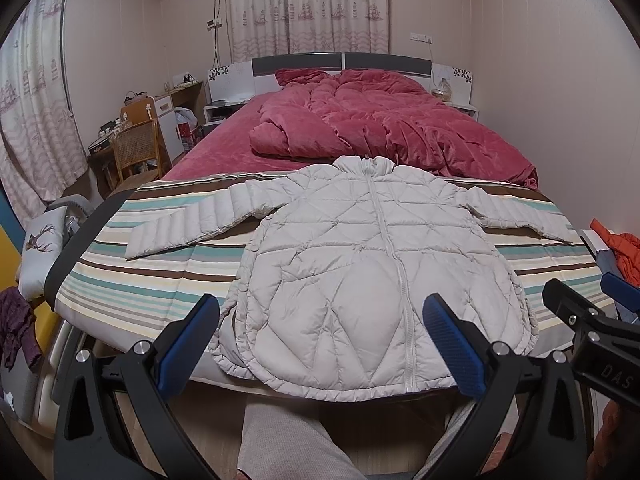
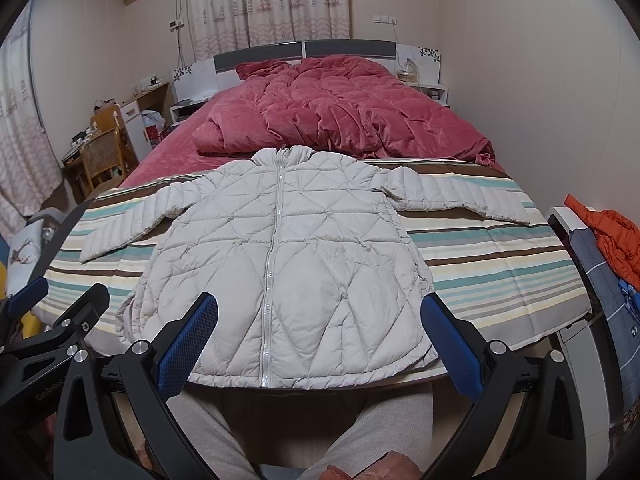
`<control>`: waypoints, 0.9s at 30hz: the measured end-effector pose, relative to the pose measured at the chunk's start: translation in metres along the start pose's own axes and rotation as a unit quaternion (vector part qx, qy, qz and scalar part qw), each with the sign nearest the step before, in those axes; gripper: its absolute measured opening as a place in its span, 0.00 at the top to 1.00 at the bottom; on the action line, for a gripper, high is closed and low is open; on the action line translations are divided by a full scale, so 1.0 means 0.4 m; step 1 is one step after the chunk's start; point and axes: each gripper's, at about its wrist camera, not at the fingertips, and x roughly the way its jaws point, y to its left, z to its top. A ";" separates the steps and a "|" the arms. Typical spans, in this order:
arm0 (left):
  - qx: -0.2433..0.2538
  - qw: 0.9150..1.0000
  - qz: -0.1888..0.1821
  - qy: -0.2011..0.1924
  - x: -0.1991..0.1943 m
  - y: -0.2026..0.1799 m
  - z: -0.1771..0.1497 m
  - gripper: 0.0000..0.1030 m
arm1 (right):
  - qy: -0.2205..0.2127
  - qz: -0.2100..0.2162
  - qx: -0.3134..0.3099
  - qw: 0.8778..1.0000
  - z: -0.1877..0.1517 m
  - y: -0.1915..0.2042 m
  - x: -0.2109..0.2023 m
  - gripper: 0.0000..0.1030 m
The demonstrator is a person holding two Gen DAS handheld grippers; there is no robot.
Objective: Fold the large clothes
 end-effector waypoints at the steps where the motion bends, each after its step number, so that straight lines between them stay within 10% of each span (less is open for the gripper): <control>1: 0.001 1.000 0.000 0.000 0.000 -0.001 -0.001 0.02 | 0.000 0.001 0.001 1.000 -0.001 0.001 0.000 0.03; 27: 0.001 1.000 -0.003 0.009 0.014 -0.010 -0.014 0.02 | 0.003 0.000 0.001 1.000 -0.009 0.006 -0.001 0.03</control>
